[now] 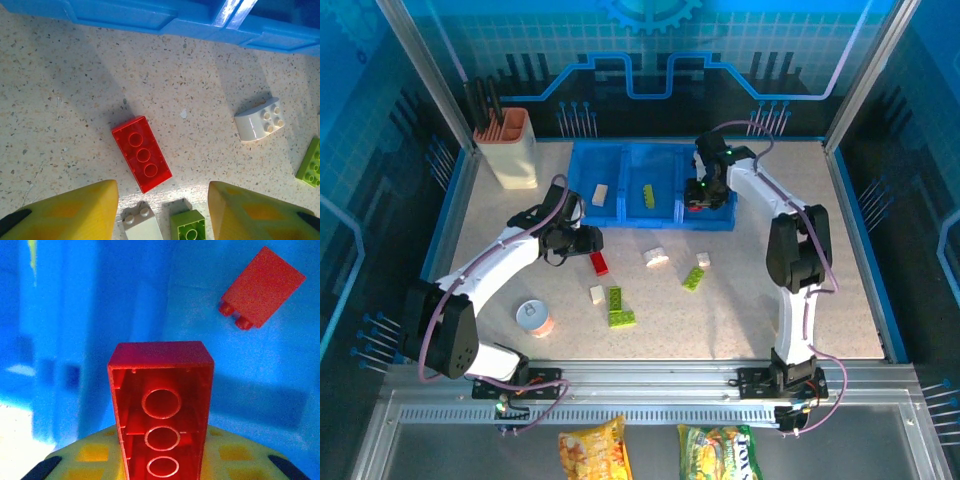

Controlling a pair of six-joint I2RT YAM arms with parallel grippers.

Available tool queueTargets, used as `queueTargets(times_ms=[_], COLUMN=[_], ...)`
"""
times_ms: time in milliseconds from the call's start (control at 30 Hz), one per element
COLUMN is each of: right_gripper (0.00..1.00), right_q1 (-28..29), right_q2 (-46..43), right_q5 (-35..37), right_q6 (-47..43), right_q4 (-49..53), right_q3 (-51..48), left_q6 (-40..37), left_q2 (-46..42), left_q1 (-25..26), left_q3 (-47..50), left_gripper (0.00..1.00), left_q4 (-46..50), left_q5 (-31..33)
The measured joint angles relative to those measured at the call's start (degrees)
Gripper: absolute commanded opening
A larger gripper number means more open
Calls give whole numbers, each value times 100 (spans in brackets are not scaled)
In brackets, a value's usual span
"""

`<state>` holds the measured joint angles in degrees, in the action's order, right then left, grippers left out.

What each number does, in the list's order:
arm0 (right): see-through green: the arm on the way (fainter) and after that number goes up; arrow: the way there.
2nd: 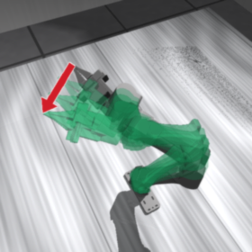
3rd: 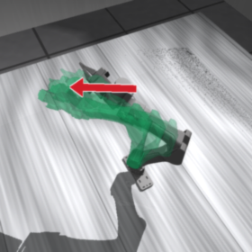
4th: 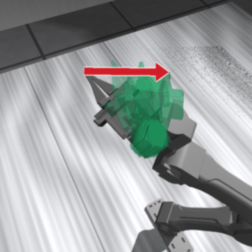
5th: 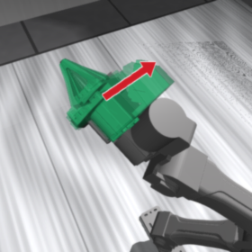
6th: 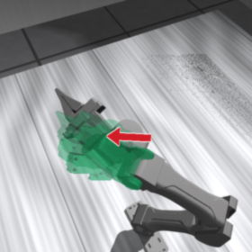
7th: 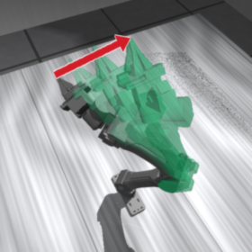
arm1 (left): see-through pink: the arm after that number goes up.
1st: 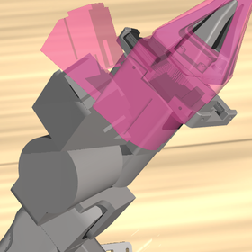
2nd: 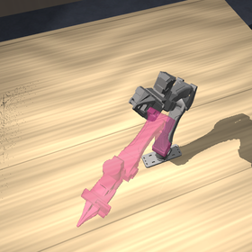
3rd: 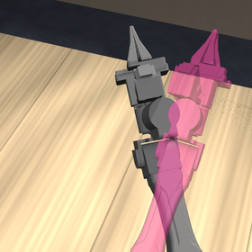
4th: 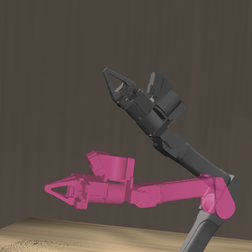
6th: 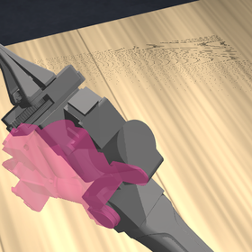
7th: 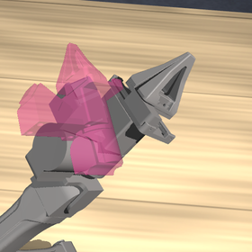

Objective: Sort the legos into containers by color
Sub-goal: Place the lego in the container.

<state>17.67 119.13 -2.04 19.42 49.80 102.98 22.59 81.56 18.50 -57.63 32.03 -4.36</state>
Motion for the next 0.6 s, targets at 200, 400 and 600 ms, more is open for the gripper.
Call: queueTargets(times_ms=[200, 400, 600], right_gripper=[28, 28, 31], right_q1=[-136, -168, -177], right_q2=[516, 929, 1154], right_q5=[-68, -127, -33], right_q6=[2, 0, -2], right_q4=[-61, -98, -98], right_q3=[334, 498, 645], left_q6=[2, 7, 140], left_q2=[0, 0, 0], left_q1=[0, 0, 0], left_q3=[0, 0, 0], left_gripper=[51, 51, 51], left_q4=[63, 74, 114], left_q5=[2, 28, 68])
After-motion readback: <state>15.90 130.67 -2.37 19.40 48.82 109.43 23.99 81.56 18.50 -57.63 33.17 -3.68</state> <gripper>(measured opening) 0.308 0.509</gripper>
